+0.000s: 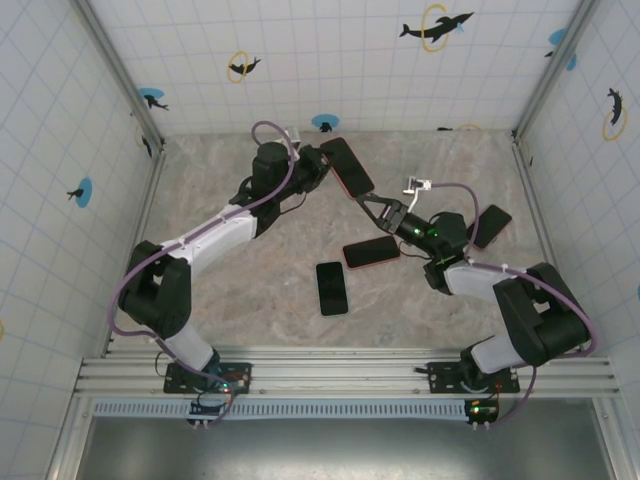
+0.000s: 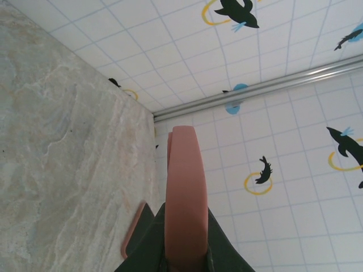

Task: Take the phone out of the phone case

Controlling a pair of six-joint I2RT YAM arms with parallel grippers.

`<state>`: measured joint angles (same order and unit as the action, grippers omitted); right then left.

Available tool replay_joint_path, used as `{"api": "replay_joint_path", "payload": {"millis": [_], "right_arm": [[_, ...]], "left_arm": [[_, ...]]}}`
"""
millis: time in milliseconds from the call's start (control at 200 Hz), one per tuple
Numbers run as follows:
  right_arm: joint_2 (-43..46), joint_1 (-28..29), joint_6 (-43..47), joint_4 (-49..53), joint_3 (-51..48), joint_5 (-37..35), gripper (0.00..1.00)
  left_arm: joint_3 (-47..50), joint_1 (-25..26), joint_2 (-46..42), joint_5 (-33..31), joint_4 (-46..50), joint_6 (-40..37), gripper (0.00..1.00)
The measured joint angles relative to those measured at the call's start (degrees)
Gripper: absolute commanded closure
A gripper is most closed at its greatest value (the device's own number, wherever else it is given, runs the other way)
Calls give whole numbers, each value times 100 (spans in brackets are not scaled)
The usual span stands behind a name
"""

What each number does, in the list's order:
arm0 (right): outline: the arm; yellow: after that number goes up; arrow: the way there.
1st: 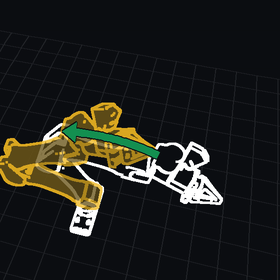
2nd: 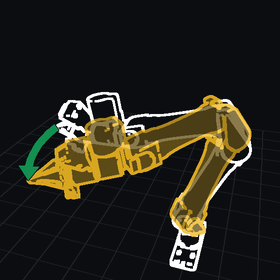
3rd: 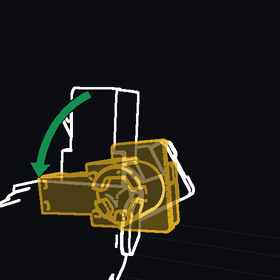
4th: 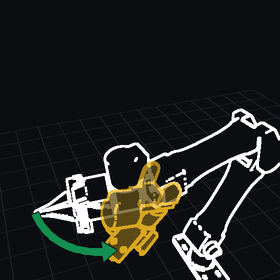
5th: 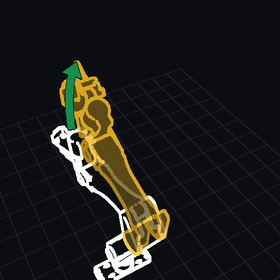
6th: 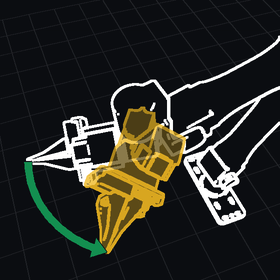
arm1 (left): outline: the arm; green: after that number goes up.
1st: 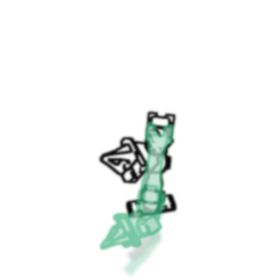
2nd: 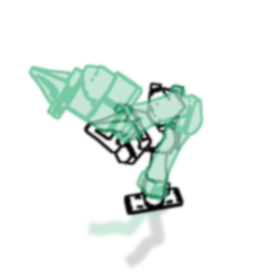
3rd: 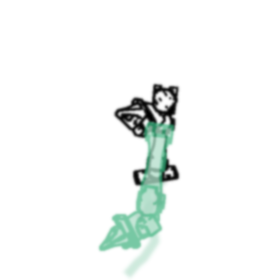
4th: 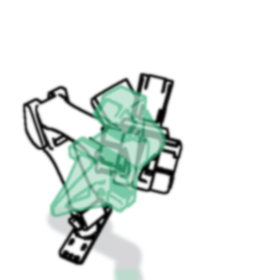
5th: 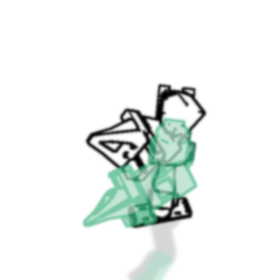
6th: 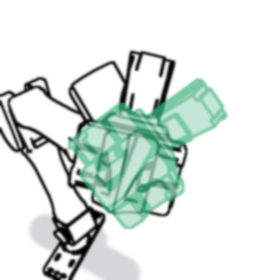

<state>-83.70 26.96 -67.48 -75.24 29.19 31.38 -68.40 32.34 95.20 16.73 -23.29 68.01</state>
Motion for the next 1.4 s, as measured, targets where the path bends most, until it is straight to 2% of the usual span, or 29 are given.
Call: {"api": "replay_joint_path", "payload": {"millis": [210, 616, 946, 1396], "right_arm": [[-92, 83, -7, -39, 20, -114, 60], [-428, 83, -420, -216, 162, -313, 61], [-756, 83, -817, -671, 321, -409, 75], [-756, 37, -708, -761, 404, -251, 87]], "left_arm": [[13, 61, 0, -221, -249, 15, 93], [13, 111, 0, -225, -573, 127, 93], [24, 111, 0, -221, -597, 146, 93], [22, 98, 0, -133, -767, 494, 94]]}}
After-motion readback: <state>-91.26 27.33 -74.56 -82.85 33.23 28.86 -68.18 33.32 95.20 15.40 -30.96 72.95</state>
